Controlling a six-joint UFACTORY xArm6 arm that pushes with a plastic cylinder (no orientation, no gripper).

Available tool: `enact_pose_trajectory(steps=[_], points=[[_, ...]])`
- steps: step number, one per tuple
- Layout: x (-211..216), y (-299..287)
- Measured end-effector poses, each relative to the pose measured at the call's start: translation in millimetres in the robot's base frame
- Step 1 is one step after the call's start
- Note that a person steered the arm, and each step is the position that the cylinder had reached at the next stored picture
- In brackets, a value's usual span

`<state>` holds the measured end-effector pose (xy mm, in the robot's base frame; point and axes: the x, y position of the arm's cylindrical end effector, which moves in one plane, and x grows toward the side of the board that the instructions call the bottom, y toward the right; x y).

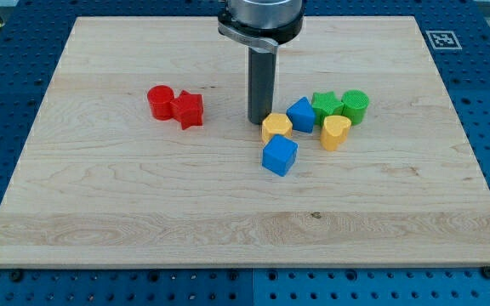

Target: Push the blue cube to the bottom of the yellow hexagon

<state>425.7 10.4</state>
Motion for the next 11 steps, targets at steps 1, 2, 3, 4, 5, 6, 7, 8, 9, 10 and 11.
enact_pose_trajectory(steps=[1, 2, 3, 4, 5, 6, 7, 8, 9, 10, 11], points=[[14, -10], [20, 5], [20, 35], [21, 30], [39, -21], [57, -42], [58, -19], [58, 0], [77, 0], [82, 3], [87, 3]])
